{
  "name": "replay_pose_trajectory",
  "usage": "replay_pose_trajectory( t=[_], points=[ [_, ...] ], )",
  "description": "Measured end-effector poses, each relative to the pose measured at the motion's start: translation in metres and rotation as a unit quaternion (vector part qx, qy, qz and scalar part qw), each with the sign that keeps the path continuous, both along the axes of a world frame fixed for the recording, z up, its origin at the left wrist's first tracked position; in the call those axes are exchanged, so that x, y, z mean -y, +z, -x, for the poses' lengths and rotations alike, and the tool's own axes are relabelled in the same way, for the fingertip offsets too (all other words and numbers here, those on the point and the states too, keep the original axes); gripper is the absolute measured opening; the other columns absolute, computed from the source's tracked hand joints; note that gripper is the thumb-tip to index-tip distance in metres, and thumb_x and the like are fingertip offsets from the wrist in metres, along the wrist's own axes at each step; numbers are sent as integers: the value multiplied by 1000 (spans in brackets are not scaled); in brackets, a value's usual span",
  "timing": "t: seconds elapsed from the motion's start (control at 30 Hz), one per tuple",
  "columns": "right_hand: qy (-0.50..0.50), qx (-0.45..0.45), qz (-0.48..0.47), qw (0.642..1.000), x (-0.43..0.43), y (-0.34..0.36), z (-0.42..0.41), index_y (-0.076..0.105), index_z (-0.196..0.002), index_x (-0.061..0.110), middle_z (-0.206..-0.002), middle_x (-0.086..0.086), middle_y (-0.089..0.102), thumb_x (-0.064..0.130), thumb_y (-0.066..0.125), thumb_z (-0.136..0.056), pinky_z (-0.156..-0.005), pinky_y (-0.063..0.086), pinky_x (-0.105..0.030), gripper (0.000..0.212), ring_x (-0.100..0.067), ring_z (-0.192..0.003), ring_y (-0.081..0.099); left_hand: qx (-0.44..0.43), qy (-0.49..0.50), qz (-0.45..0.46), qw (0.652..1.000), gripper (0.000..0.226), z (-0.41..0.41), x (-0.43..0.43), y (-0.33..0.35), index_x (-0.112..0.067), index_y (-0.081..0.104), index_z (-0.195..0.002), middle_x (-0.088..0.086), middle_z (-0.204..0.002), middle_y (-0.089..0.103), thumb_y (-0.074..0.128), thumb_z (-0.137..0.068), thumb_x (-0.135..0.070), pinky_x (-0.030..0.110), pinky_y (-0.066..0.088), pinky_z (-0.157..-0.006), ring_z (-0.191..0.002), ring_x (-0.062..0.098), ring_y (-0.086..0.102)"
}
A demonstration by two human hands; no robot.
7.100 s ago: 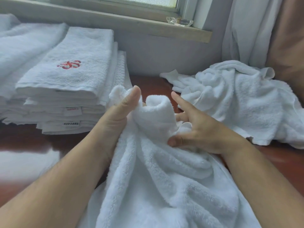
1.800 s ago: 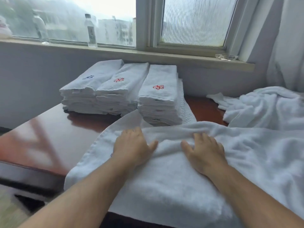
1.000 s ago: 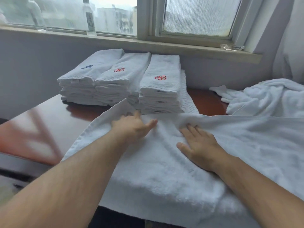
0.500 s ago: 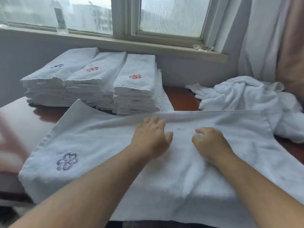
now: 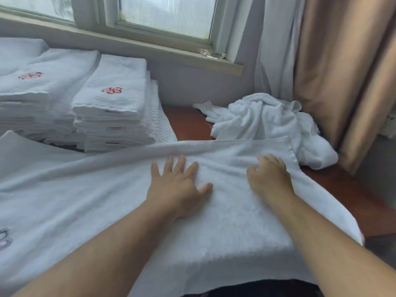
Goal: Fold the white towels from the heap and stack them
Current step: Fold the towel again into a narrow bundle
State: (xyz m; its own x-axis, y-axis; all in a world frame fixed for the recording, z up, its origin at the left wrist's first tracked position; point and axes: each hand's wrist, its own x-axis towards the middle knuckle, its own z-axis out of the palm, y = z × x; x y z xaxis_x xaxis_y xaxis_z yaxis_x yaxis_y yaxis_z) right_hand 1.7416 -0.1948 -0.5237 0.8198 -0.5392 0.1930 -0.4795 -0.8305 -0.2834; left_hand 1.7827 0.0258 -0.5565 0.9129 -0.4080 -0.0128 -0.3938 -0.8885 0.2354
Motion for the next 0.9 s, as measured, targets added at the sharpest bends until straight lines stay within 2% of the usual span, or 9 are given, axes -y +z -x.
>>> replay_pose_trajectory(
  t=[0.1,0.2,0.33,0.4,0.47,0.57,0.63,0.73,0.9],
  points=[
    [58,98,-95,989,-37,-3,-33,58,-138,10,-144,-9,54,23,46,-97,-110,35,-39,45,-28,-135,44,-9,4,15,1000,76,0,-1,1,-41,10,-157,-5,-169,-4,16,-90,-76,58,-11,-120,-155,21,-9],
    [45,54,-56,996,-41,-14,-49,58,-138,20,-144,-4,55,34,48,-95,-108,37,-42,47,-28,-132,47,-23,5,5,1000,69,-2,-1,5,-44,18,-154,-6,-168,5,19,-92,-73,60,-6,-119,-154,23,-2],
    [31,1,-36,999,-35,-5,-64,67,-110,23,-117,-2,66,55,39,-85,-97,43,-43,49,-32,-117,54,-55,22,0,998,50,-27,2,36,-40,52,-133,-3,-147,42,27,-96,-61,56,34,-106,-136,27,32],
    [39,66,-26,997,-35,0,-73,66,-96,19,-98,-5,66,52,37,-84,-84,45,-40,46,-35,-103,55,-37,22,10,999,39,-41,-1,48,-29,60,-122,0,-137,54,35,-98,-47,45,45,-99,-124,27,47],
    [68,172,-53,981,-35,-3,-77,60,-121,19,-94,-8,67,39,45,-92,-73,43,-37,39,-33,-93,58,29,22,47,998,28,-49,-8,46,-23,65,-111,2,-122,64,43,-97,-34,37,50,-90,-111,27,57],
    [121,136,-80,980,-32,-14,-82,43,-148,29,-97,-9,69,34,44,-97,-72,41,-36,51,-29,-87,55,141,8,192,971,20,-45,-22,27,-26,71,-107,-3,-108,68,56,-94,-23,39,50,-84,-101,26,62],
    [122,114,-88,982,-28,-17,-88,38,-152,33,-114,-10,69,40,40,-99,-79,42,-38,54,-31,-101,58,206,-14,256,944,19,-44,-27,20,-26,70,-109,-5,-109,63,58,-95,-21,40,52,-75,-93,26,64],
    [128,117,-92,981,-27,-17,-91,39,-152,34,-127,-10,66,47,38,-97,-85,43,-40,57,-34,-117,57,251,-9,219,943,32,-49,-28,14,-30,61,-125,-5,-122,53,57,-95,-19,44,53,-66,-87,32,65],
    [119,135,-129,975,-27,-14,-91,48,-147,33,-125,-8,67,52,36,-88,-92,44,-41,63,-32,-118,57,164,37,144,975,57,-62,-27,6,-31,31,-151,-1,-142,38,52,-98,-34,40,48,-83,-109,33,60]
  ],
)
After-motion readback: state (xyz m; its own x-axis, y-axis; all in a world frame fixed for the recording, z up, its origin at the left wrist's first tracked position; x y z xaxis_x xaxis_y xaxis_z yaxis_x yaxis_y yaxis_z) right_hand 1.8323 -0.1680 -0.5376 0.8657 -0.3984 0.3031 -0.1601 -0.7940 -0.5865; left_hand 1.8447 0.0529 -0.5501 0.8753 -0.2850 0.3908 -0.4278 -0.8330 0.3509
